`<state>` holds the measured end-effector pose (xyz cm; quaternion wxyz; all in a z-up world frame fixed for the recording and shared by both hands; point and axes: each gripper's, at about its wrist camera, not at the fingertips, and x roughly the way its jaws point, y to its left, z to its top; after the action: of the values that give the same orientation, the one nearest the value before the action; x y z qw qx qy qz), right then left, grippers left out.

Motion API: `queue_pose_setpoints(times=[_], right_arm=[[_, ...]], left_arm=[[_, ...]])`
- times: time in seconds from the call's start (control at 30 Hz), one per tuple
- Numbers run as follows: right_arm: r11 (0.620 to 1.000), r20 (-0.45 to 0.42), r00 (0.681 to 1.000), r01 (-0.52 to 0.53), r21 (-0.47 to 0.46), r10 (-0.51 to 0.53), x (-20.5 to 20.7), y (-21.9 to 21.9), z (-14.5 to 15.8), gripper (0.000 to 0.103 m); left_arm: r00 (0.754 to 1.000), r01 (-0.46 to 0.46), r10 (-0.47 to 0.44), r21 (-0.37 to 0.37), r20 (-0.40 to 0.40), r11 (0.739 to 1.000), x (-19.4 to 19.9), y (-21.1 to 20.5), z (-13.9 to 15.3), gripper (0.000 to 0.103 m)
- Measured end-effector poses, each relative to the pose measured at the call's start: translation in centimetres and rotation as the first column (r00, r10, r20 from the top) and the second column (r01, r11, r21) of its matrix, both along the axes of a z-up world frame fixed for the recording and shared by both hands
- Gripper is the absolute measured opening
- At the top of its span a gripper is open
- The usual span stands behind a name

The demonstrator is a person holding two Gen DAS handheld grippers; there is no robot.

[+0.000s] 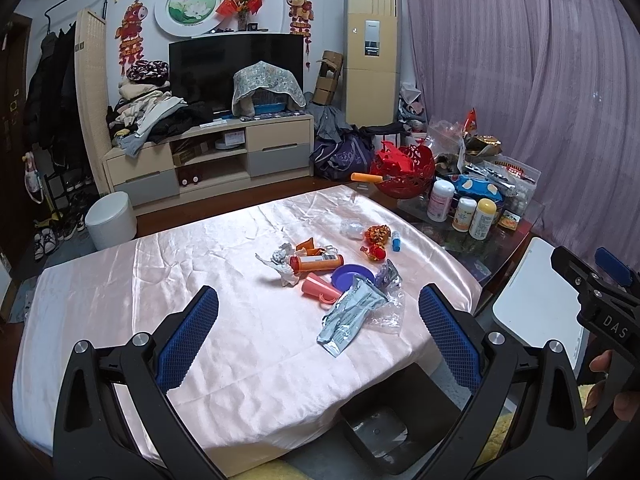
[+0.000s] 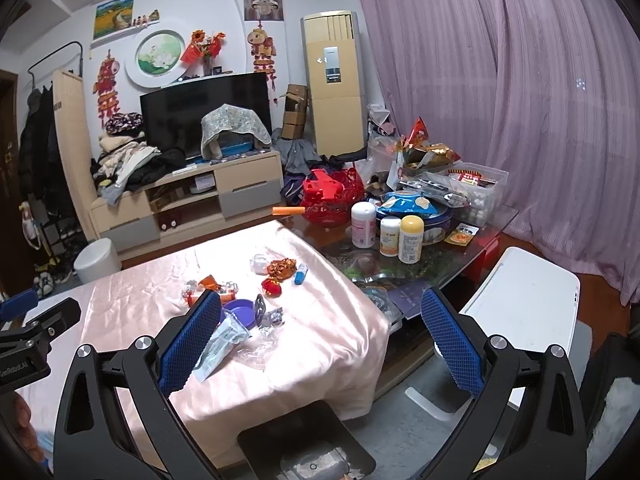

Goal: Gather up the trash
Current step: 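Grasp the silver snack wrapper with the left gripper while the right gripper grasps the clear plastic bag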

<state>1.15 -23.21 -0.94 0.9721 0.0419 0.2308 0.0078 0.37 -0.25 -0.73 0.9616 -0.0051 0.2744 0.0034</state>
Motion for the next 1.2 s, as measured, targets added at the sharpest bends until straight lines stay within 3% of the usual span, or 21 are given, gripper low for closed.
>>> queue_pose_setpoints(times=[0.17,0.3,0.57,0.83,1.1,1.13,1.2], right_arm=[[1.0,-0.04,0.999,-0.008,0.007,0.009,1.1,-0.1,-0.9,0.1],[0.997,-0.118,0.992,-0.028,0.079,0.037,2.7,-0.7,-2.5,0.1],[0.997,-0.218,0.973,-0.063,0.043,0.071,5.9,1.0,-6.3,0.1],[0.996,-0.366,0.927,-0.089,-0.005,0.081,9.6,2.4,-10.8,0.1],[0.987,-0.445,0.881,-0.144,0.077,0.163,13.1,3.8,-14.1,0.1],[0.983,-0.457,0.871,-0.158,0.089,0.181,13.4,4.2,-14.5,0.097],[0.973,-0.489,0.842,-0.186,0.139,0.23,14.3,4.8,-15.5,0.078]], left_arm=[[1.0,-0.014,0.014,0.012,-0.027,1.0,1.5,1.1,-1.4,0.095],[0.997,-0.046,0.047,0.028,-0.059,0.999,2.7,2.0,-2.8,0.095],[0.982,-0.053,0.053,0.005,-0.179,0.999,5.5,3.6,-7.1,0.095],[0.953,0.032,-0.021,0.031,-0.303,0.999,8.8,3.1,-12.1,0.095],[0.914,0.137,-0.121,0.013,-0.386,0.991,11.9,1.7,-15.7,0.092],[0.909,0.151,-0.135,0.009,-0.394,0.989,12.3,1.5,-16.2,0.087],[0.895,0.175,-0.161,-0.004,-0.415,0.984,13.1,1.3,-17.2,0.078]])
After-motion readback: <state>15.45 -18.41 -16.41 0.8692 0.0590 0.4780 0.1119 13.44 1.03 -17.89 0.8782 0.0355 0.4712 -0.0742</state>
